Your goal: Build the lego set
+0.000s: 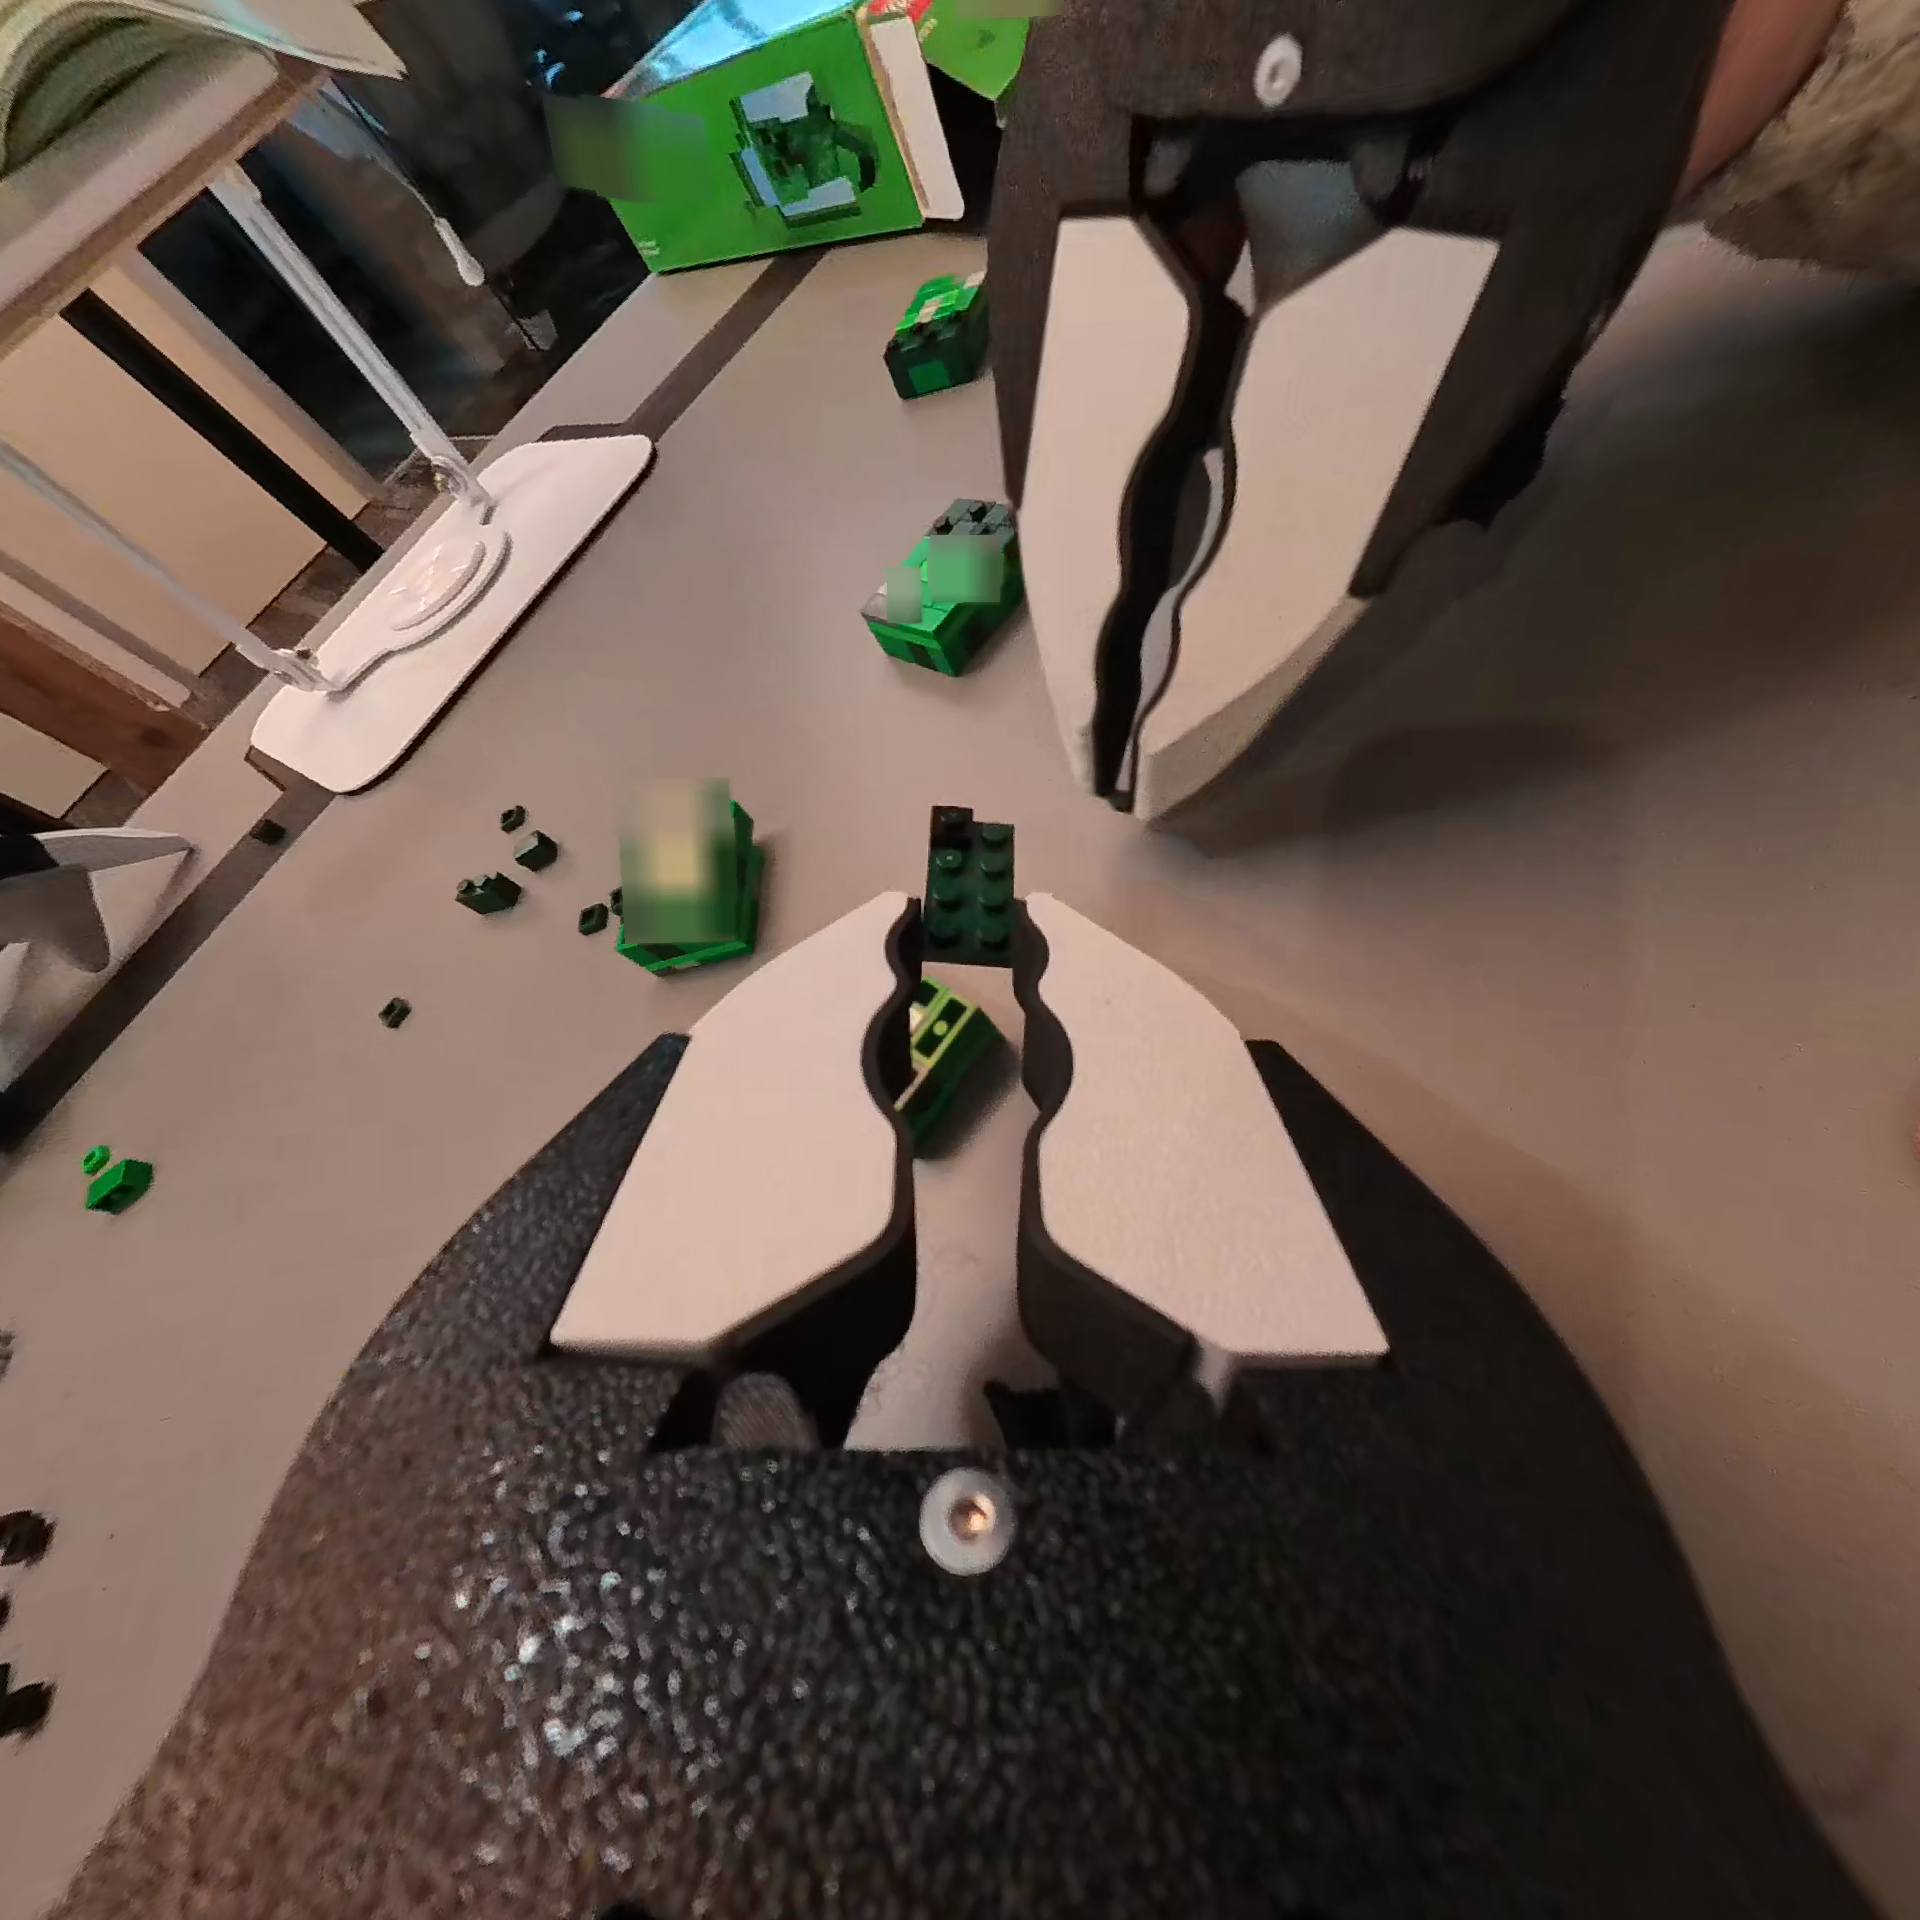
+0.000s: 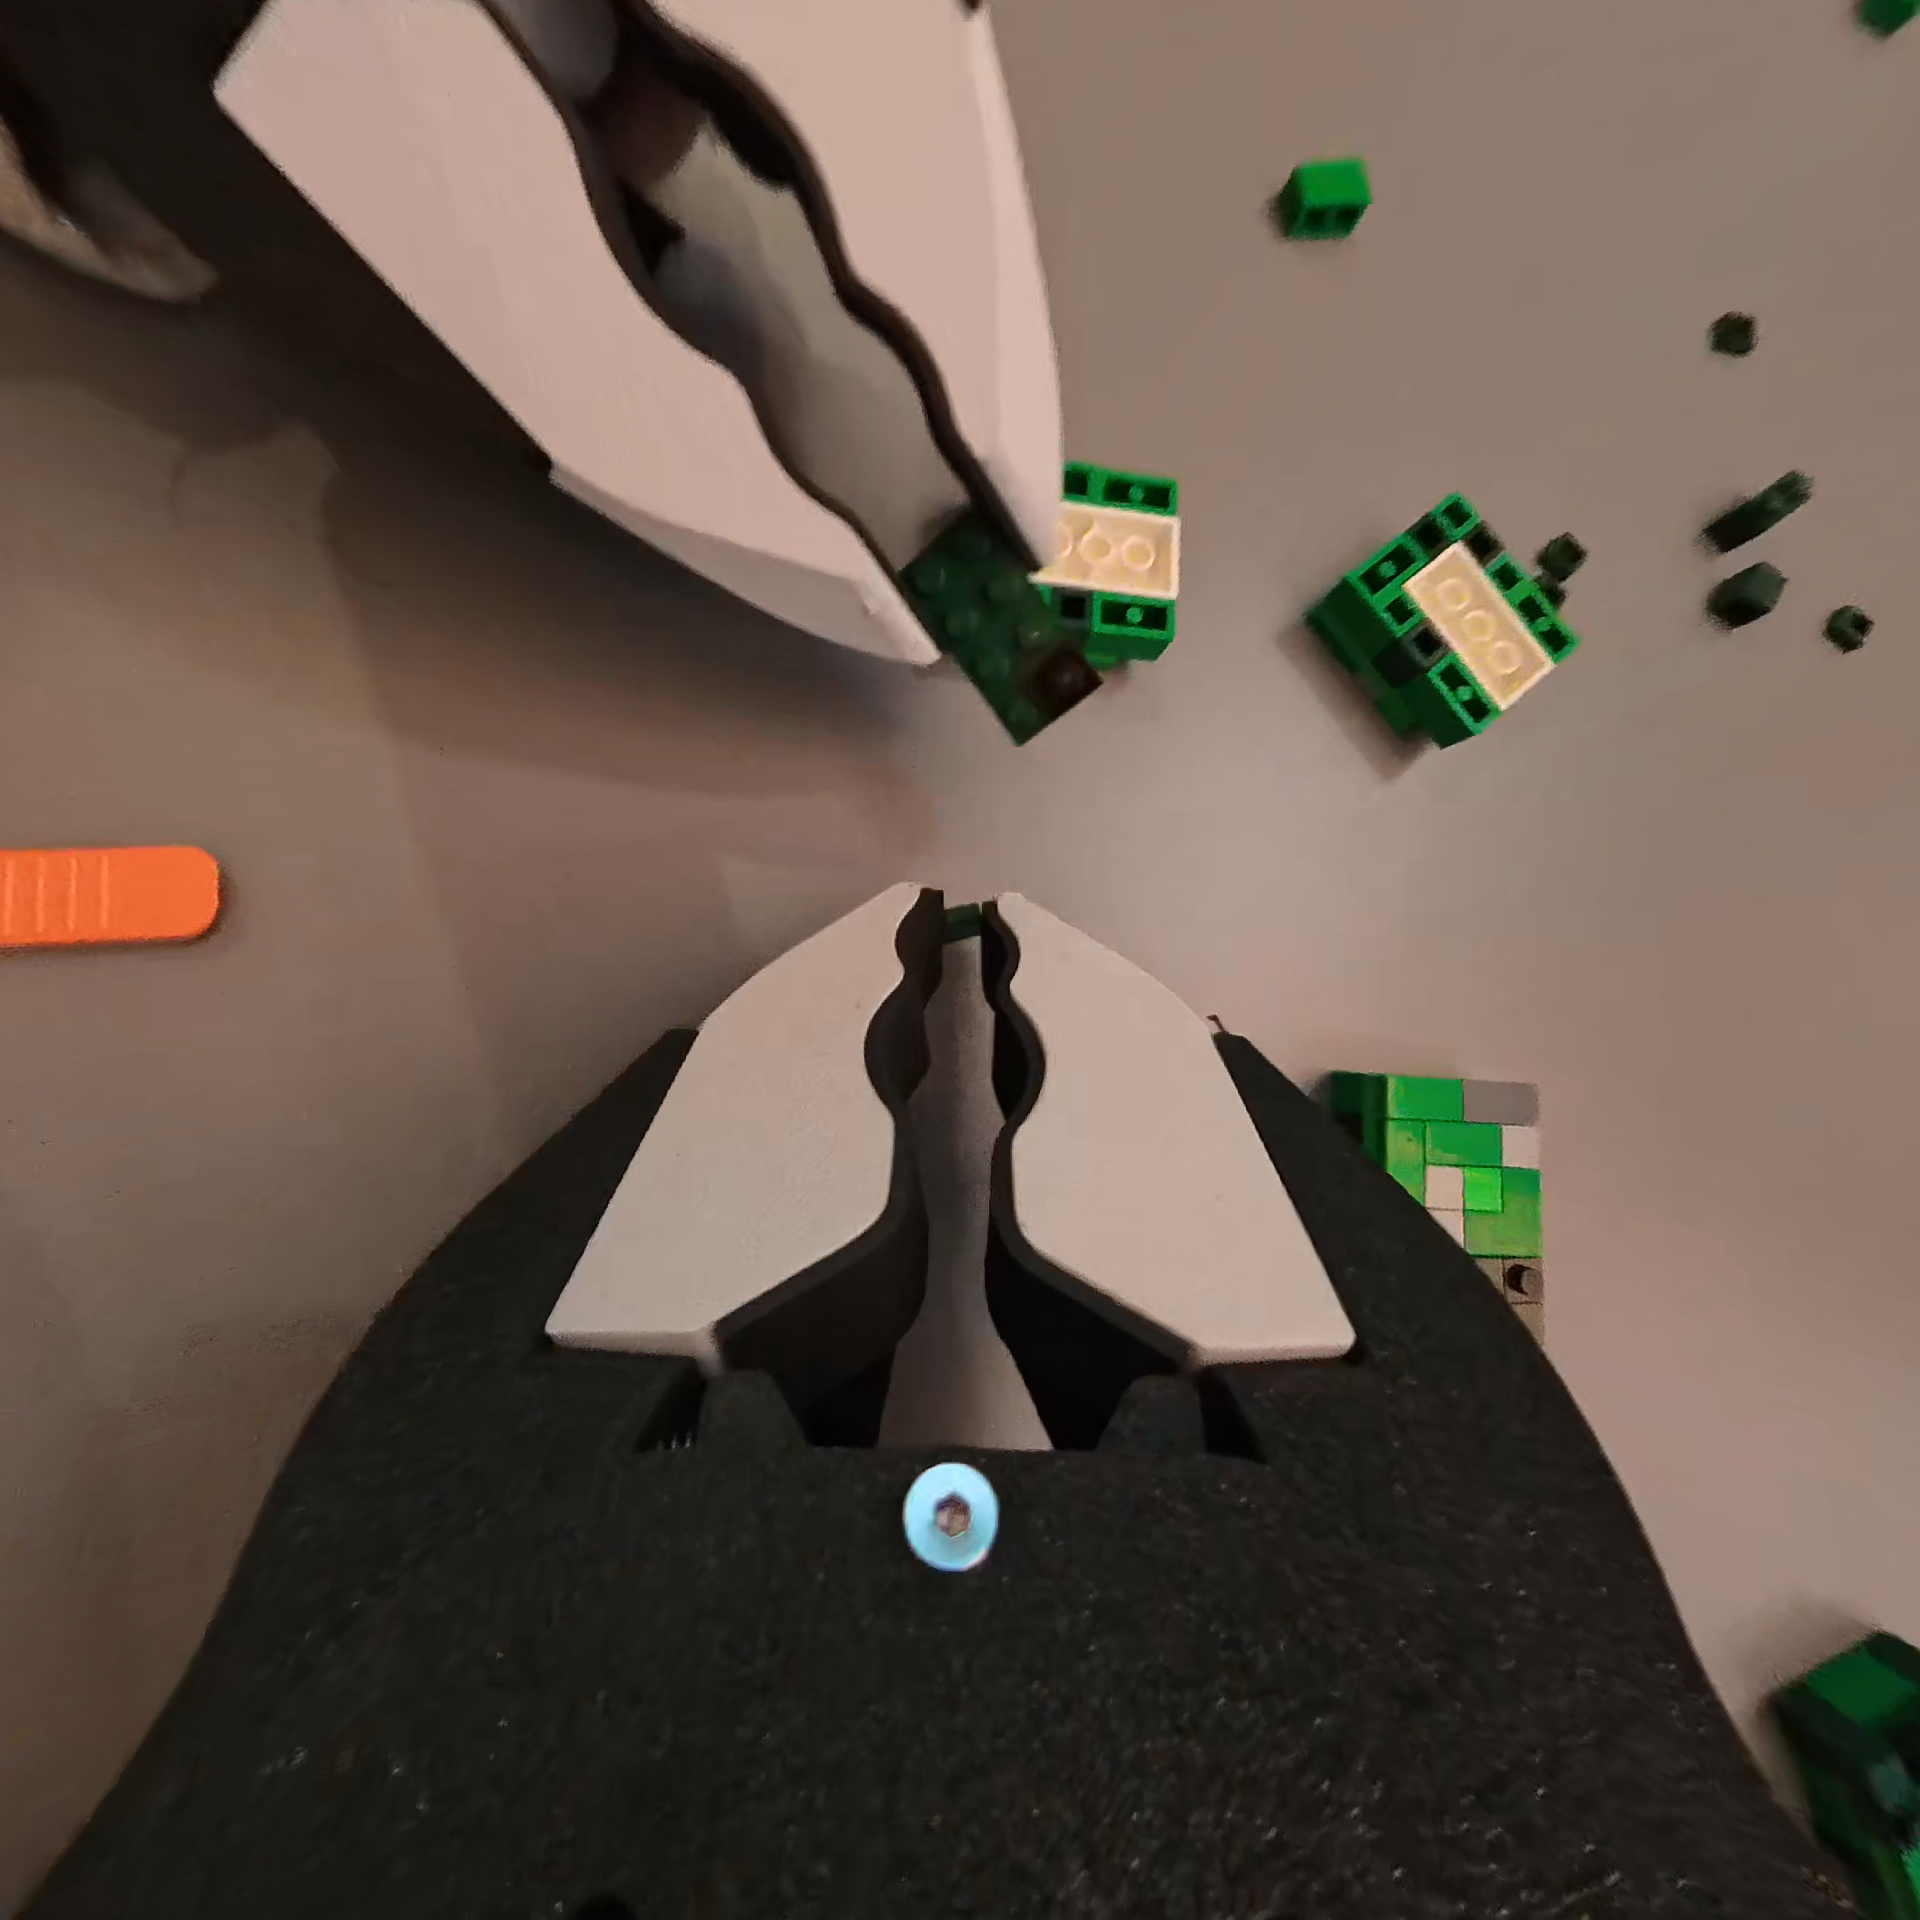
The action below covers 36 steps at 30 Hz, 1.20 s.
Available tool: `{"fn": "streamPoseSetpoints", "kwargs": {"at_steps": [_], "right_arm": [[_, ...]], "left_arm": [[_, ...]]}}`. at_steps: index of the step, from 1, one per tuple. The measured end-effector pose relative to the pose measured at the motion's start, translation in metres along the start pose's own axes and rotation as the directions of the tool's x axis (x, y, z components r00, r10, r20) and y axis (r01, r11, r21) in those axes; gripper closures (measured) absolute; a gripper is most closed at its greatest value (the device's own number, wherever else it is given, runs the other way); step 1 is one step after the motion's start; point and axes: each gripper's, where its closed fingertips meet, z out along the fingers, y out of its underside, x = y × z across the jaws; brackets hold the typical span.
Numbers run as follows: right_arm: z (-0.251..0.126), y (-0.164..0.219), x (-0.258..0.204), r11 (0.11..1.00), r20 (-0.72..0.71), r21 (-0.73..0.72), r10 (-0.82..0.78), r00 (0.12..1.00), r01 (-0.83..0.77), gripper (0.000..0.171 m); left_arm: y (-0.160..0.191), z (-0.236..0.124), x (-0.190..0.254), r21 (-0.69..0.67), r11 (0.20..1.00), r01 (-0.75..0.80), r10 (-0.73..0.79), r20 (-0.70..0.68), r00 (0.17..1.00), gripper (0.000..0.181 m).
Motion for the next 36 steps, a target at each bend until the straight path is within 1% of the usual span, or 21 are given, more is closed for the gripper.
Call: {"fn": "streamPoseSetpoints", "kwargs": {"at_steps": [2, 4, 7, 8, 9, 12, 14, 17, 18, 20, 22, 24, 26, 28, 30, 36], "right_arm": [[0.004, 0.002, -0.002, 0.998, 0.019, -0.060, -0.035, 0.999, 0.036, 0.164], [0.008, 0.001, -0.003, 0.993, 0.030, -0.091, -0.067, 0.997, 0.069, 0.164], [0.014, -0.001, -0.005, 0.994, 0.067, -0.098, -0.033, 0.997, 0.040, 0.162], [0.015, -0.004, -0.006, 0.997, 0.075, -0.076, -0.016, 0.997, 0.021, 0.156], [0.014, -0.006, -0.008, 0.999, 0.095, -0.049, -0.004, 0.995, 0.009, 0.155], [0.003, -0.012, -0.009, 0.997, 0.123, 0.069, 0.026, 0.992, -0.034, 0.155], [-0.004, -0.008, -0.005, 0.987, 0.150, 0.121, 0.083, 0.985, -0.101, 0.154], [-0.008, -0.002, 0.000, 0.967, 0.171, 0.138, 0.191, 0.967, -0.216, 0.153], [-0.008, -0.001, 0.002, 0.961, 0.145, 0.134, 0.222, 0.964, -0.242, 0.153], [-0.008, 0.000, 0.012, 0.940, 0.013, 0.151, 0.309, 0.951, -0.307, 0.154], [-0.011, -0.001, 0.015, 0.898, -0.086, 0.205, 0.412, 0.907, -0.389, 0.158], [-0.010, 0.002, 0.007, 0.868, -0.117, 0.209, 0.479, 0.870, -0.451, 0.156], [-0.007, 0.008, 0.003, 0.865, -0.162, 0.193, 0.494, 0.854, -0.464, 0.153], [-0.004, 0.009, 0.000, 0.858, -0.171, 0.190, 0.507, 0.845, -0.477, 0.153], [-0.001, 0.008, -0.002, 0.848, -0.165, 0.195, 0.523, 0.836, -0.492, 0.153], [0.006, 0.008, -0.003, 0.878, -0.215, 0.135, 0.478, 0.852, -0.459, 0.155]], "left_arm": [[0.001, 0.000, -0.003, -0.002, 1.000, 0.017, -0.017, 0.009, 1.000, 0.166], [0.002, -0.001, -0.005, -0.004, 0.999, 0.031, -0.031, 0.019, 0.999, 0.166], [0.004, -0.002, -0.008, -0.008, 0.999, 0.048, -0.048, 0.030, 0.998, 0.166], [0.004, -0.002, -0.009, -0.009, 0.999, 0.053, -0.052, 0.034, 0.998, 0.166], [0.004, -0.002, -0.010, -0.009, 0.998, 0.056, -0.056, 0.038, 0.998, 0.166], [0.004, -0.003, -0.012, -0.006, 0.997, 0.071, -0.070, 0.048, 0.996, 0.166], [0.004, -0.003, -0.013, 0.000, 0.997, 0.083, -0.083, 0.046, 0.995, 0.166], [0.004, -0.004, -0.016, 0.004, 0.994, 0.110, -0.110, 0.063, 0.992, 0.166], [0.005, -0.005, -0.019, 0.002, 0.992, 0.125, -0.125, 0.081, 0.989, 0.166], [0.007, -0.008, -0.030, 0.012, 0.986, 0.167, -0.166, 0.147, 0.975, 0.166], [0.007, -0.013, -0.041, 0.042, 0.976, 0.214, -0.218, 0.208, 0.953, 0.166], [0.006, -0.017, -0.048, 0.086, 0.959, 0.271, -0.284, 0.240, 0.928, 0.166], [0.001, -0.021, -0.050, 0.146, 0.934, 0.326, -0.352, 0.236, 0.906, 0.166], [-0.003, -0.024, -0.051, 0.186, 0.915, 0.358, -0.394, 0.219, 0.893, 0.166], [-0.003, -0.024, -0.051, 0.194, 0.911, 0.363, -0.401, 0.215, 0.891, 0.166], [-0.003, -0.023, -0.049, 0.177, 0.924, 0.339, -0.373, 0.227, 0.900, 0.166]]}}
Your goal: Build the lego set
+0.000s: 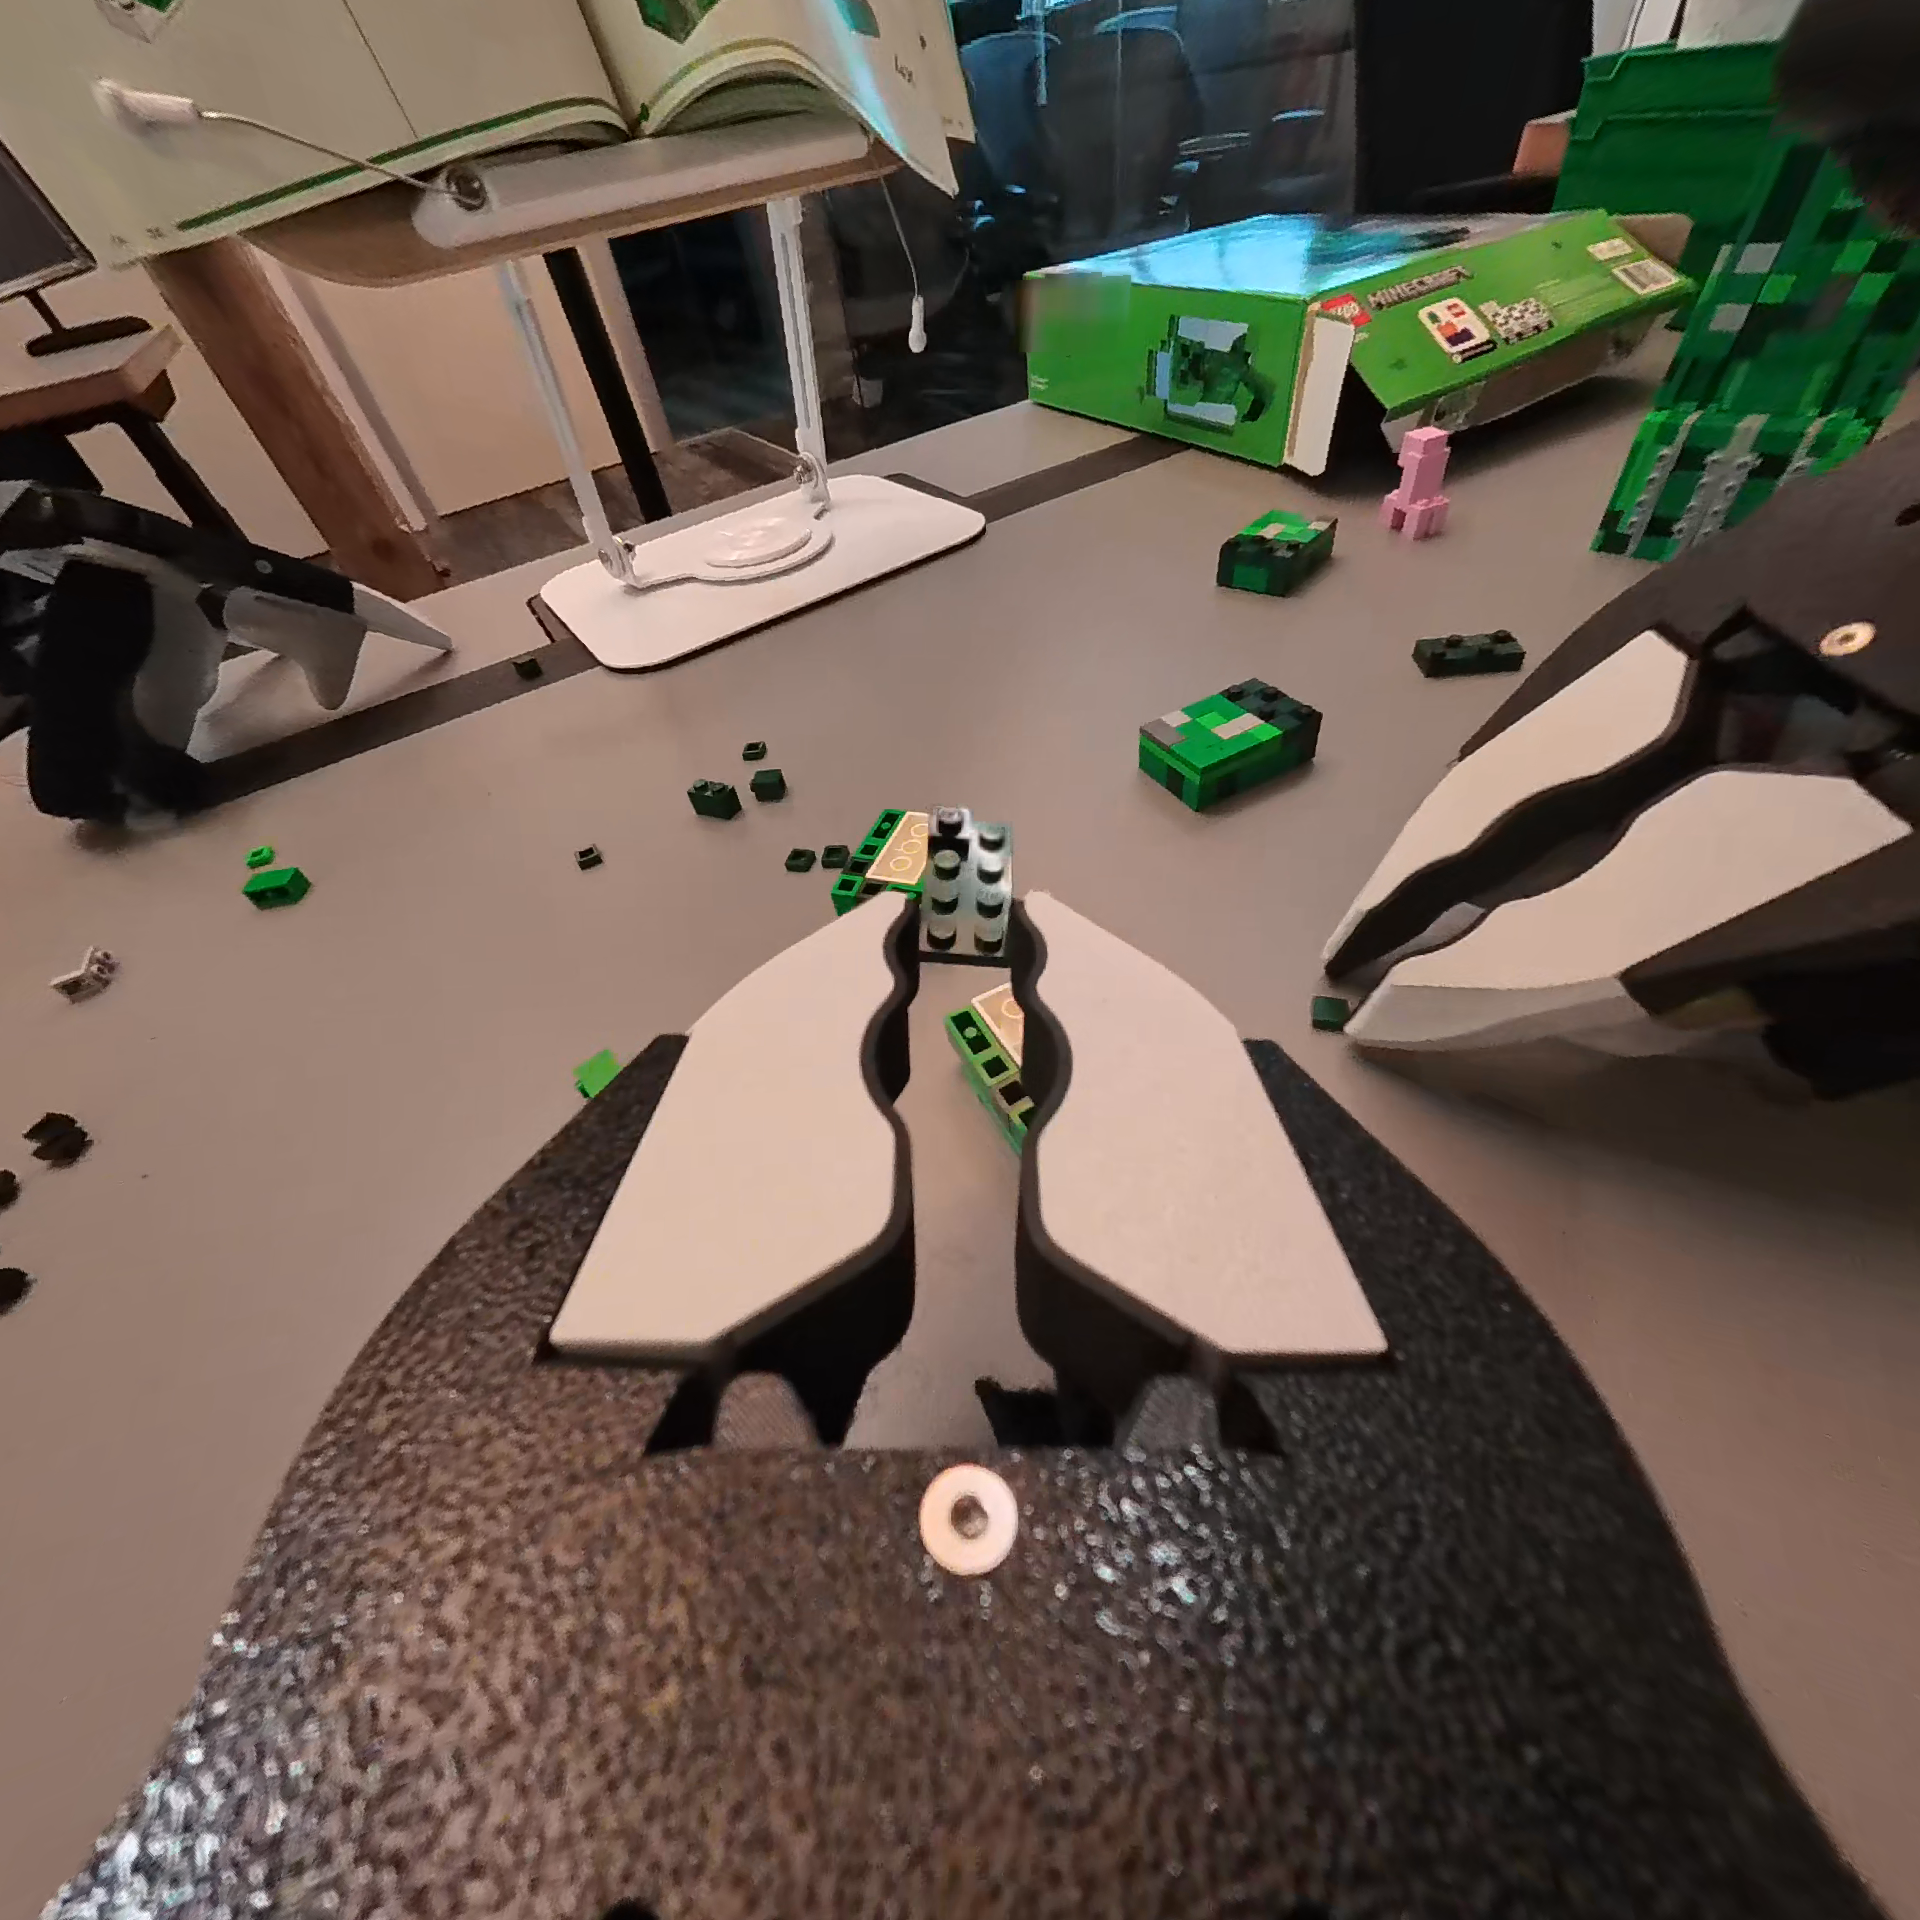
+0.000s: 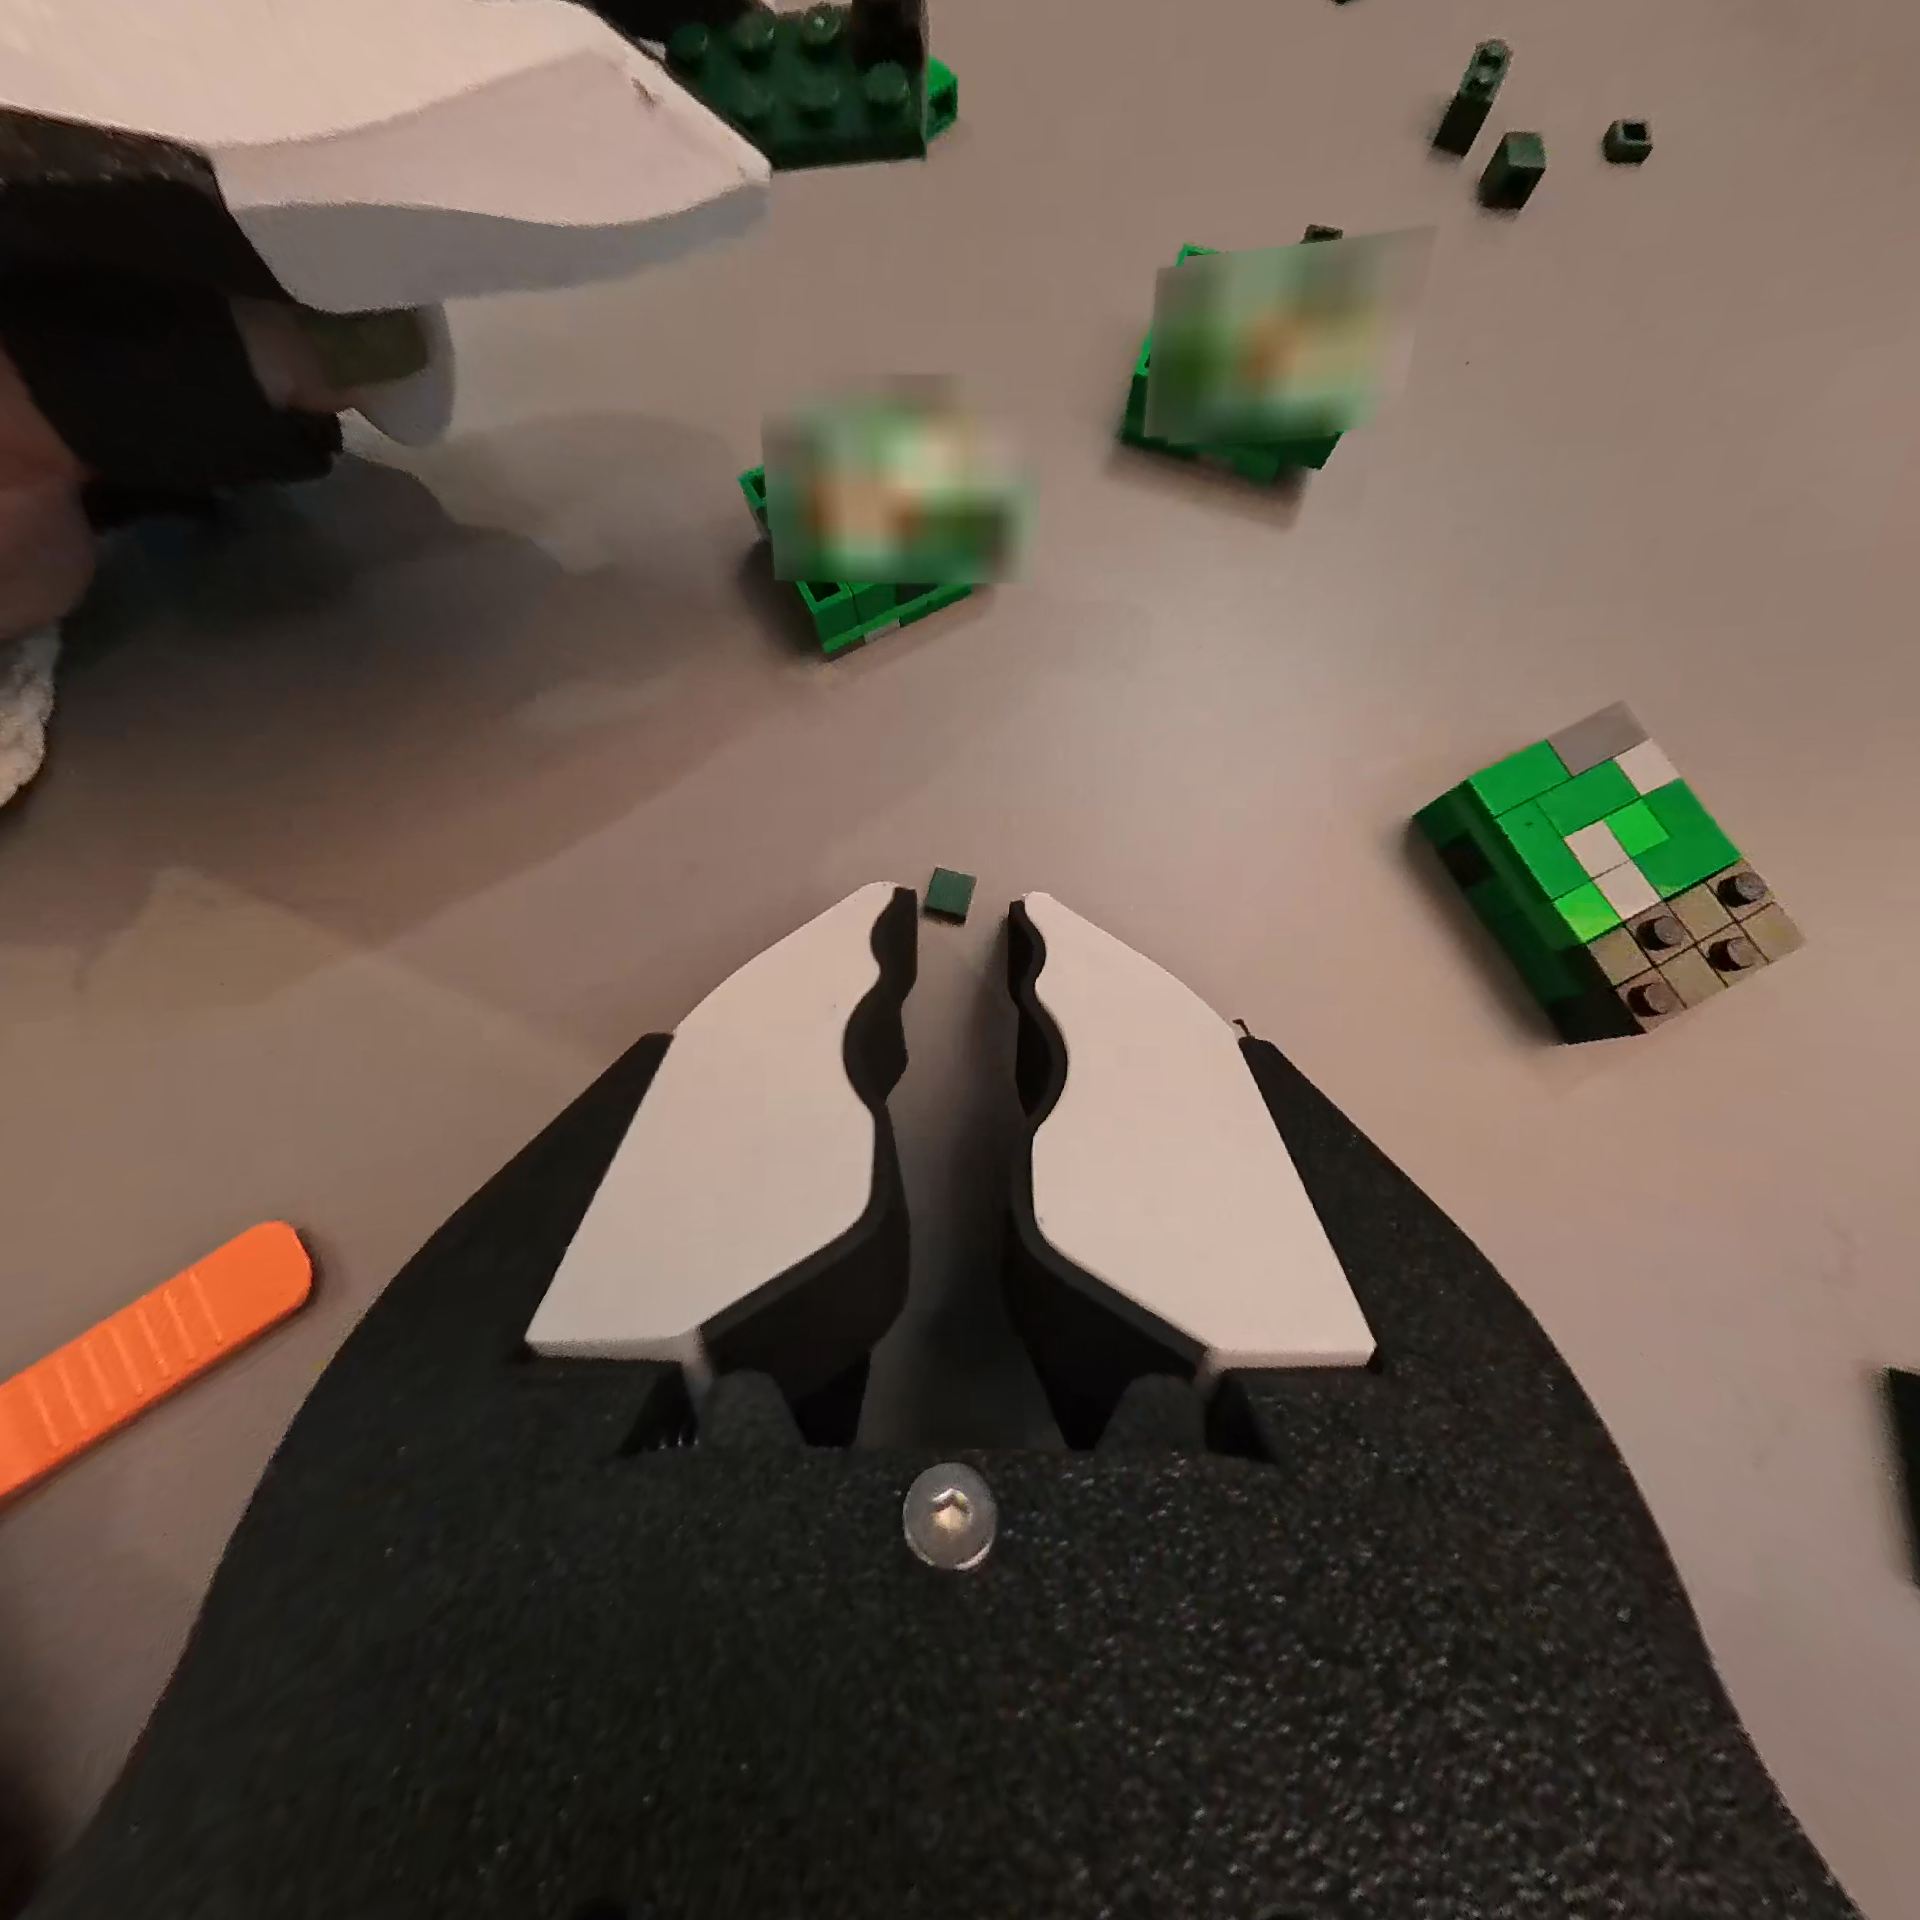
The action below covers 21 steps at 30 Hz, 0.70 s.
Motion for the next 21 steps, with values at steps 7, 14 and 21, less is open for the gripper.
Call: {"fn": "streamPoseSetpoints", "kwargs": {"at_steps": [7, 14, 21], "right_arm": [[0.002, 0.000, 0.001, 0.997, -0.054, -0.046, -0.067, 0.996, 0.065, 0.161], [0.002, 0.000, 0.004, 0.998, -0.052, -0.037, -0.047, 0.998, 0.045, 0.164], [-0.020, -0.060, -0.002, 0.980, -0.004, 0.194, -0.039, 0.999, 0.039, 0.164]], "left_arm": [[0.002, 0.000, -0.002, -0.016, 1.000, 0.020, -0.019, 0.013, 1.000, 0.166], [0.003, -0.004, 0.004, -0.027, 0.999, 0.033, -0.032, 0.017, 0.999, 0.166], [0.002, -0.006, 0.014, -0.030, 0.997, 0.078, -0.078, -0.004, 0.997, 0.166]]}}
